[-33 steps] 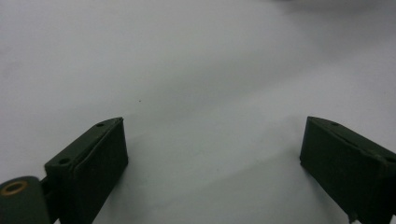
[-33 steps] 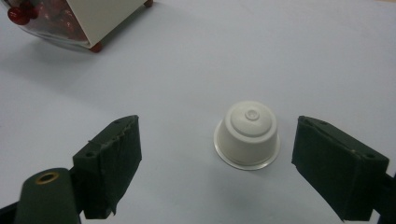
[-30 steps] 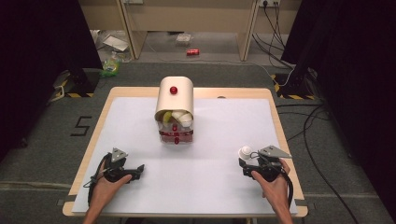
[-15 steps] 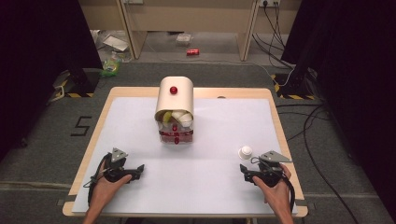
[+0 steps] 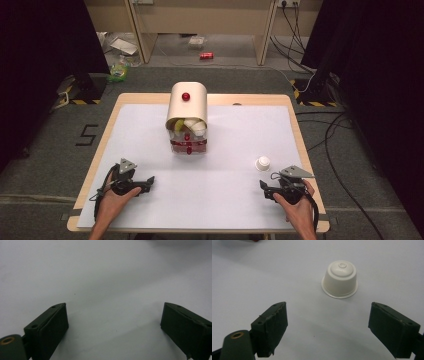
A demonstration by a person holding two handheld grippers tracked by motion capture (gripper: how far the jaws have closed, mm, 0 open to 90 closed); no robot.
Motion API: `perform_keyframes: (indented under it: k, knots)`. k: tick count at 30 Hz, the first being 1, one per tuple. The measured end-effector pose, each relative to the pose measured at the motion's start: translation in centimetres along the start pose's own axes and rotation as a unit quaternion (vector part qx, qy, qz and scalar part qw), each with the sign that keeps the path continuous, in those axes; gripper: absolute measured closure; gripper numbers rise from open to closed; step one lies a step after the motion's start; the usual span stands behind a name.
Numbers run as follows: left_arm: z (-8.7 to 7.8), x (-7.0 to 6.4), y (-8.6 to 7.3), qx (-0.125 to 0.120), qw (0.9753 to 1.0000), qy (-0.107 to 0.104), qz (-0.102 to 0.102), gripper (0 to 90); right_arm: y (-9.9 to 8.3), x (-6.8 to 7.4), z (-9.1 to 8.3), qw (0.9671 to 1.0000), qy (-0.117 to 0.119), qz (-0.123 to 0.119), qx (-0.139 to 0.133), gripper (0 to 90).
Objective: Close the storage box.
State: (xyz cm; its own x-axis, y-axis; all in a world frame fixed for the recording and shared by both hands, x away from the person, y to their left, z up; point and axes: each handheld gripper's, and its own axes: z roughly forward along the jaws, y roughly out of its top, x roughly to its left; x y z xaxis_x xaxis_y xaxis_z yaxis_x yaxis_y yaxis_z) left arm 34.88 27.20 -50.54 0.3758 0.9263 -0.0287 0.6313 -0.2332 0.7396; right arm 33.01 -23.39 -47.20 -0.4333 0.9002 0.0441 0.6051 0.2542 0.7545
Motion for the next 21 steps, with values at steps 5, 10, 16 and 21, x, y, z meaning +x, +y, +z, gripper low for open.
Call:
perform_keyframes:
  k: [5,10,16,21]
  knots:
    - [0.0,0.0,0.0,0.000,1.0000,0.000,0.000,6.7,-0.4,-0.1,0.0,1.0000,-0.001,-0.001,0.008,16.2]
    - [0.0,0.0,0.0,0.000,1.0000,0.000,0.000,6.7,-0.7,-0.1,0.1,0.9998,-0.003,-0.004,0.017,16.2]
    - [0.0,0.0,0.0,0.000,1.0000,0.000,0.000,6.7,-1.1,-0.1,0.0,0.9997,-0.002,-0.009,0.023,16.2]
    - [0.0,0.0,0.0,0.000,1.0000,0.000,0.000,6.7,-1.4,-0.2,-0.1,0.9995,-0.005,-0.011,0.029,16.1]
